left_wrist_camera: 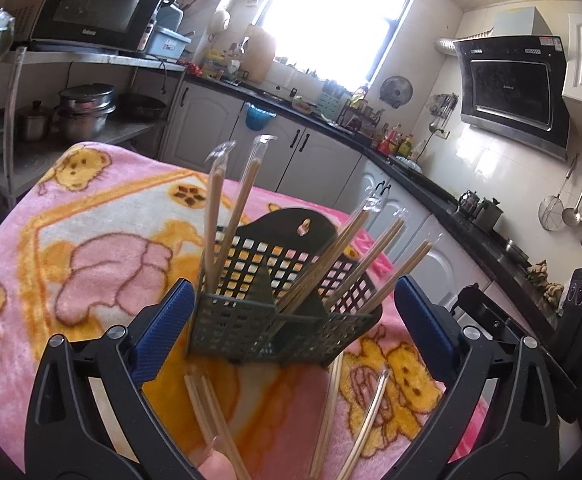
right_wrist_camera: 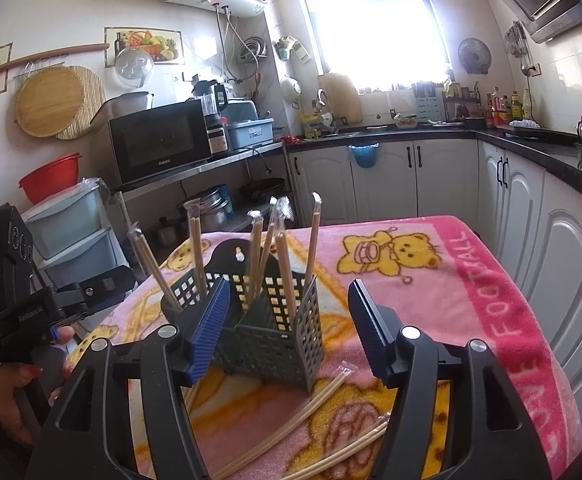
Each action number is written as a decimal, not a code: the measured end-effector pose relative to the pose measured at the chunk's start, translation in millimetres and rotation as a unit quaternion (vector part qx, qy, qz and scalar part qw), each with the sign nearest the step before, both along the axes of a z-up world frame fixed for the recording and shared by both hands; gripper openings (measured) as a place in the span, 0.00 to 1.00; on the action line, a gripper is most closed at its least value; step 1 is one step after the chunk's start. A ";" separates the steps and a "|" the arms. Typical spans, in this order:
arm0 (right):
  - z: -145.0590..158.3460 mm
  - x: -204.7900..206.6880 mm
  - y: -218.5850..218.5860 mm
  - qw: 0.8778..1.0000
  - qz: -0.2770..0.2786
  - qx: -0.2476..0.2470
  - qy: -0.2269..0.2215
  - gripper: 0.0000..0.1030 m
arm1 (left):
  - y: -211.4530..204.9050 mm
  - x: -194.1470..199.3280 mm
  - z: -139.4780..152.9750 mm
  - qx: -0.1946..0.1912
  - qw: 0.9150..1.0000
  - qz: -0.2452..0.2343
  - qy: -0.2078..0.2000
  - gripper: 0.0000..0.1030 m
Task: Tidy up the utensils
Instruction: 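Withdraw both tools and move them toward the remaining loose chopsticks, then close the left tool on a wrapped chopstick while the right tool grasps another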
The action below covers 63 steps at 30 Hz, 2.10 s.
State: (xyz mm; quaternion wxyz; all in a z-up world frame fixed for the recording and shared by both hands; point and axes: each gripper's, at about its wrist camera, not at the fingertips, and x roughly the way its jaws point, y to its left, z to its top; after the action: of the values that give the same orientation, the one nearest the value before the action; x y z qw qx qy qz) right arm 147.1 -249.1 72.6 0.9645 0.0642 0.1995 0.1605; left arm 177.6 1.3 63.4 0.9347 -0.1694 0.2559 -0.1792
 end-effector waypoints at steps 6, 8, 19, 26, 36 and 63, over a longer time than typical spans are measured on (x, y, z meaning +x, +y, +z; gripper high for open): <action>-5.7 -4.3 8.1 1.000 0.012 -0.015 0.010 0.58 | 5.1 -4.8 -7.9 0.006 1.000 0.008 0.011 0.90; -7.9 -6.1 10.3 1.000 0.015 -0.019 0.012 0.58 | 6.2 -6.0 -11.1 0.007 1.000 0.009 0.014 0.90; -25.5 -9.9 21.4 0.998 0.041 -0.037 0.041 0.58 | 13.3 -13.1 -30.3 0.018 0.999 0.016 0.038 0.90; -37.9 -9.2 27.8 0.996 0.050 -0.045 0.060 0.58 | 17.8 -14.8 -45.5 0.033 0.998 0.026 0.055 0.90; -54.6 -6.8 34.5 0.993 0.058 -0.057 0.086 0.58 | 17.1 -15.1 -66.7 0.053 0.995 0.022 0.083 0.90; -93.9 33.4 6.8 0.986 0.015 -0.088 0.143 0.58 | 19.5 20.9 -126.1 0.085 0.977 0.027 0.196 0.23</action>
State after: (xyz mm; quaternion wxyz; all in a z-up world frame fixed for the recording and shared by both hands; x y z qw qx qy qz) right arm 180.6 -242.4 -21.3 0.9253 -0.0015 0.3498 0.1462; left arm 198.6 20.8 -62.7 0.8819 -0.1278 0.4437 -0.0950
